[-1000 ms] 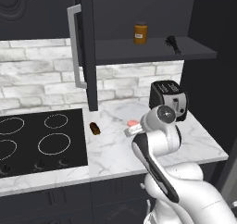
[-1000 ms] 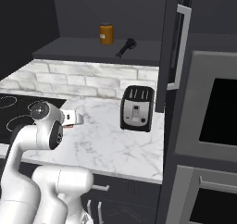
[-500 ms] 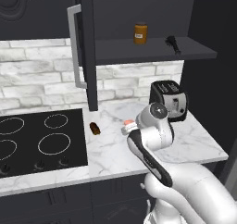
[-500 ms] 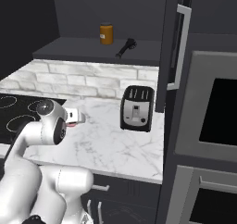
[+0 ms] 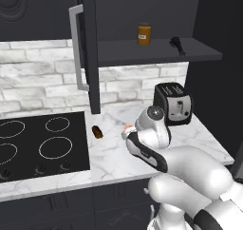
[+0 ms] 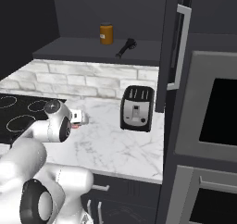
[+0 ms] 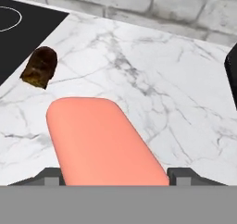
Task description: Pick the bar soap and dish brush from the cabinet and place them on the counter.
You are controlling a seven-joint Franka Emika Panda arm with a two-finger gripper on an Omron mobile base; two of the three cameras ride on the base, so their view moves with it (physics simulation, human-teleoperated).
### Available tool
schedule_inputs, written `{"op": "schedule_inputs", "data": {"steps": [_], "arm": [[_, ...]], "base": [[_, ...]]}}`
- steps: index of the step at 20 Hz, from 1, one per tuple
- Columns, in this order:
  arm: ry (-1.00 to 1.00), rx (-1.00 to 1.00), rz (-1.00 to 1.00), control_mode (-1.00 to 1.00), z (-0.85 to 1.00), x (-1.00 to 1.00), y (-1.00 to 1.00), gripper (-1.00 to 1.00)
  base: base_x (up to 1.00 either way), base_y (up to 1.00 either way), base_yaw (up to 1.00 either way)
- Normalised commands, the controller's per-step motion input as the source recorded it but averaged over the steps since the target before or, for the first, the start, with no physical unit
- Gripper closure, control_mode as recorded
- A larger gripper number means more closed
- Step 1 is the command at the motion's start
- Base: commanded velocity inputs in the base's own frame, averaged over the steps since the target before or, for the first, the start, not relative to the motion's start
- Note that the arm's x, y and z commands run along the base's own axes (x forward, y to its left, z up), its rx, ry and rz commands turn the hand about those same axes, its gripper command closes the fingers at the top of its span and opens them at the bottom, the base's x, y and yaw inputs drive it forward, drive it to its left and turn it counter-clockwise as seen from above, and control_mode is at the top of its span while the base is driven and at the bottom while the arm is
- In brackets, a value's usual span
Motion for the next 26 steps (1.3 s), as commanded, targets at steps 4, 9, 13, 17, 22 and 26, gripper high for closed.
{"op": "schedule_inputs", "data": {"steps": [4,9,13,17,22,26], "arm": [[0.01,0.0,0.0,-1.0,-0.45,0.25,0.0,1.0],[0.0,0.0,0.0,-1.0,-0.44,0.16,0.0,1.0],[0.01,0.0,0.0,-1.0,-0.39,0.17,0.0,1.0],[0.01,0.0,0.0,-1.0,-0.35,0.18,0.0,1.0],[0.01,0.0,0.0,-1.0,-0.3,0.2,0.0,1.0],[0.01,0.0,0.0,-1.0,-0.26,0.22,0.0,1.0]], "base": [[0.0,0.0,0.0],[0.0,0.0,0.0],[0.0,0.0,0.0],[0.0,0.0,0.0],[0.0,0.0,0.0],[0.0,0.0,0.0]]}}
